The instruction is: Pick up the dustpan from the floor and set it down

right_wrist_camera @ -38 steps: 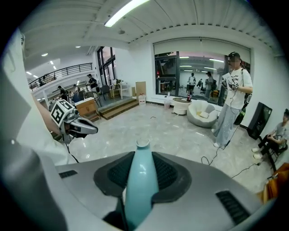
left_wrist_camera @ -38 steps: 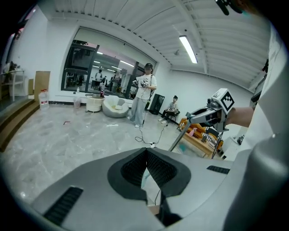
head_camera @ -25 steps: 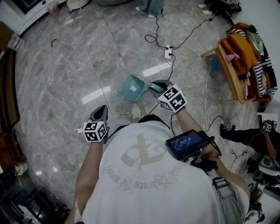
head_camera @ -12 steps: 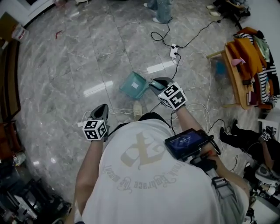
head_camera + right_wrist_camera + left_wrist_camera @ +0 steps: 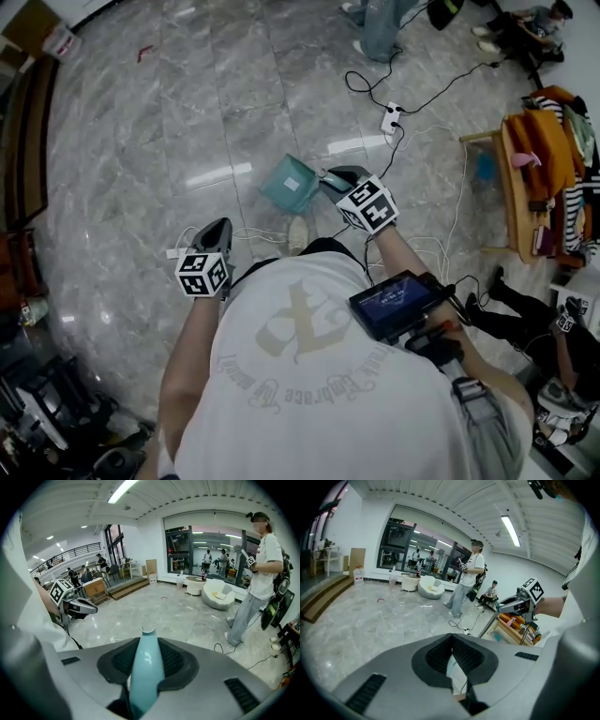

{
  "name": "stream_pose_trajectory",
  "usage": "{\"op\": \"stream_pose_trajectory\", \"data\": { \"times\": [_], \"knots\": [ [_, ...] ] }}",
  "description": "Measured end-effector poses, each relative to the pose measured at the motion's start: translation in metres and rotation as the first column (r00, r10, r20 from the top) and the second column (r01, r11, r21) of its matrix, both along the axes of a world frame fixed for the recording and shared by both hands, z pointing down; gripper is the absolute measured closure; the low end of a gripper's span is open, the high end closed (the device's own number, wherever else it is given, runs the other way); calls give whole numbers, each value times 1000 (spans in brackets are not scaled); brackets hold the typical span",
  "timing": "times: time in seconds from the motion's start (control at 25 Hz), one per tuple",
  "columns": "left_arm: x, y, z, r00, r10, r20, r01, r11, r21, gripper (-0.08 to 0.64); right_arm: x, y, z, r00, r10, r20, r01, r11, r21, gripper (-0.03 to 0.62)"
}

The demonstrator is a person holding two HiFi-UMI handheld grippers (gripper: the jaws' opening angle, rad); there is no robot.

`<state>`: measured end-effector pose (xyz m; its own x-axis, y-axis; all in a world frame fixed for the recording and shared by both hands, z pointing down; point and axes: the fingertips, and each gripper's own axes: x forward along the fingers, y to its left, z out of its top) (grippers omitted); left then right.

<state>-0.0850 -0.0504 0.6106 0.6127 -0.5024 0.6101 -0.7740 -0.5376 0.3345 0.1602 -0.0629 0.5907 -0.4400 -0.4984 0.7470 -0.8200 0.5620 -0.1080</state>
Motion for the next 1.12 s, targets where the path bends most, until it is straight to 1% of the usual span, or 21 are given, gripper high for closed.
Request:
{"op": "stream_pose_trajectory", "data": {
  "times": [0.2, 0.32, 0.52, 0.68, 0.76, 0.92, 1.12],
  "knots": [
    [5, -16, -2, 999, -38, 24, 38, 999, 4, 548, -1, -22, 6, 999, -49, 9, 49, 999, -8, 468],
    [4, -24, -6, 996, -82, 38, 82, 997, 2, 548, -3, -35, 10, 996, -93, 14, 93, 996, -18, 468],
    [-5, -28, -6, 985, -164, 50, 163, 986, 20, 548, -10, -42, 24, 989, -146, 15, 146, 989, -20, 468],
    [-7, -32, -10, 976, -210, 56, 209, 978, 26, 548, -9, -52, 30, 984, -175, 22, 175, 984, -27, 468],
    [-8, -32, -12, 973, -223, 63, 222, 975, 26, 548, -6, -54, 33, 984, -177, 27, 178, 983, -32, 468],
    [-12, -32, -14, 969, -237, 69, 236, 971, 22, 548, -1, -59, 41, 987, -155, 31, 156, 987, -45, 468],
    [-14, -36, -9, 970, -232, 74, 232, 973, 8, 548, 2, -65, 51, 992, -125, 22, 126, 991, -55, 468]
  ]
}}
